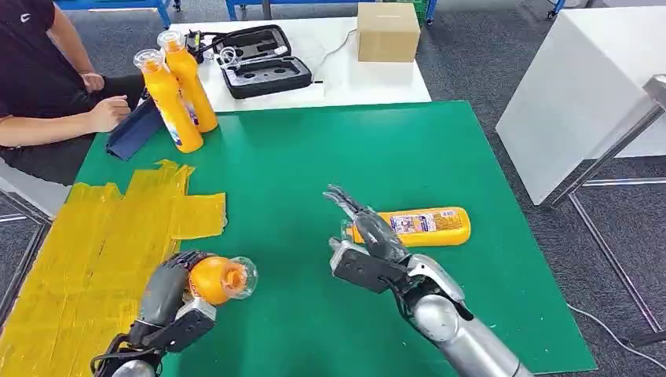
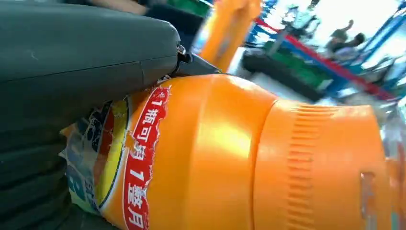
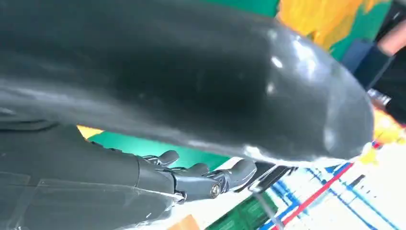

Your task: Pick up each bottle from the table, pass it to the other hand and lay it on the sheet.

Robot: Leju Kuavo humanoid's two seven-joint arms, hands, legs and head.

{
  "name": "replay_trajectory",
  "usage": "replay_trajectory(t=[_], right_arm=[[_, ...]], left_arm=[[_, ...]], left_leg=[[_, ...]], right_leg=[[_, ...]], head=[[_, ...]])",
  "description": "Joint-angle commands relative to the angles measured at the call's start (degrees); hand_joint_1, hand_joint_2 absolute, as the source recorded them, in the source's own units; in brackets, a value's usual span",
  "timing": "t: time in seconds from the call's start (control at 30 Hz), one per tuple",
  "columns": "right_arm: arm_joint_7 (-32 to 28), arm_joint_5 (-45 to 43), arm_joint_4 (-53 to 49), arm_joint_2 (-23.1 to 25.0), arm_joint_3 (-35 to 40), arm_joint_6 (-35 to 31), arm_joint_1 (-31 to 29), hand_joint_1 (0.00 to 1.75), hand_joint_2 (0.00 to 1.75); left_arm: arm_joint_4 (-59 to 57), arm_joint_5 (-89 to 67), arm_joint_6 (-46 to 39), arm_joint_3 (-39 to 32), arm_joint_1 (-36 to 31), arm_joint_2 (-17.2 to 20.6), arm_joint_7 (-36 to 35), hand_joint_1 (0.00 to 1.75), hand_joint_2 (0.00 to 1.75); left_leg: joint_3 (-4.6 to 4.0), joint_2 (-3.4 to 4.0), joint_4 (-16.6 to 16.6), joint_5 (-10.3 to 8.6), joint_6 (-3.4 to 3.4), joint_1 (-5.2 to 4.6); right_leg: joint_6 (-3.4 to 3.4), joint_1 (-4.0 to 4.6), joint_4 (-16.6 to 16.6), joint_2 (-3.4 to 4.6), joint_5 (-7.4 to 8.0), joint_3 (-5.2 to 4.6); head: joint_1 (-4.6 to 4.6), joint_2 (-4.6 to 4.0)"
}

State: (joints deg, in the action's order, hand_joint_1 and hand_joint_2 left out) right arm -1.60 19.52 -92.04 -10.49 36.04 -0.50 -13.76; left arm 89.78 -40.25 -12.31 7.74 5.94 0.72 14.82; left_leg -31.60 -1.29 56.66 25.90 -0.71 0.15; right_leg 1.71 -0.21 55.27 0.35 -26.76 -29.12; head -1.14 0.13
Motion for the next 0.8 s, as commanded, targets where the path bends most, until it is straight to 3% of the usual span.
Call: replay_trajectory(t=[0.03,0.23,0.27,0.47,0.6,0.63,0.77,0.8], right_arm=[[0.1,4.1,-5.3,-5.9,-10.8,2.2,4.7,0.0,0.0],[0.9,5.8,-5.3,-8.7,-10.6,3.9,4.8,0.0,0.0],[1.7,6.7,-5.2,-9.1,-10.2,4.3,4.3,0.0,1.75],[4.3,9.6,-4.0,-11.8,-8.4,6.0,4.0,0.0,1.75],[4.9,10.6,-4.5,-13.5,-8.5,6.2,5.2,0.0,1.75],[5.1,10.8,-4.6,-14.2,-8.7,6.2,5.7,0.0,1.75],[6.4,11.3,-3.6,-17.1,-10.9,7.1,8.4,0.0,1.75],[6.6,11.6,-3.1,-17.0,-11.1,7.3,8.3,0.0,1.75]], left_arm=[[-16.0,-16.2,-3.2,-3.0,-3.4,2.2,-6.0,1.75,1.75],[-17.5,-24.7,-2.3,-0.4,-4.2,3.4,-11.5,1.75,1.75],[-17.9,-27.0,-2.2,0.3,-4.7,3.4,-13.2,1.75,1.75],[-22.1,-36.8,-2.4,2.6,-7.6,3.7,-20.6,1.75,1.75],[-22.7,-37.7,-2.1,2.3,-7.9,3.7,-21.5,1.75,1.75],[-22.8,-38.8,-2.2,2.4,-8.0,3.8,-22.3,0.03,1.75],[-23.1,-37.0,-1.0,1.5,-9.3,3.3,-22.0,0.0,1.75],[-23.1,-37.0,-0.9,1.6,-9.5,3.5,-21.9,0.0,0.0]], left_leg=[[0.15,-0.07,-0.1,-0.01,0.01,0.0],[0.18,0.17,-0.1,-0.02,0.04,-0.03],[0.27,0.15,-0.1,0.0,0.02,-0.07],[0.47,0.4,-0.1,0.01,0.01,0.09],[0.52,0.65,-0.1,-0.01,0.03,0.22],[0.57,0.61,-0.1,0.01,0.01,0.18],[0.48,0.28,-0.2,-0.05,0.0,0.27],[0.47,0.13,-0.1,-0.06,-0.03,0.25]], right_leg=[[0.01,0.0,-0.1,-0.19,-0.03,0.23],[-0.04,0.01,-0.1,0.05,0.06,0.16],[-0.03,-0.03,0.0,0.09,0.02,0.2],[-0.09,0.15,-0.1,0.38,0.09,0.31],[-0.23,0.22,-0.1,0.51,0.19,0.29],[-0.22,0.18,-0.1,0.51,0.15,0.3],[-0.17,0.27,-0.2,0.12,0.16,0.4],[-0.13,0.24,-0.2,-0.02,0.14,0.44]], head=[[0.0,0.0],[0.02,0.0],[0.0,0.0],[0.02,0.0],[-0.02,0.0],[-0.04,0.0],[-0.04,0.0],[0.0,0.0]])
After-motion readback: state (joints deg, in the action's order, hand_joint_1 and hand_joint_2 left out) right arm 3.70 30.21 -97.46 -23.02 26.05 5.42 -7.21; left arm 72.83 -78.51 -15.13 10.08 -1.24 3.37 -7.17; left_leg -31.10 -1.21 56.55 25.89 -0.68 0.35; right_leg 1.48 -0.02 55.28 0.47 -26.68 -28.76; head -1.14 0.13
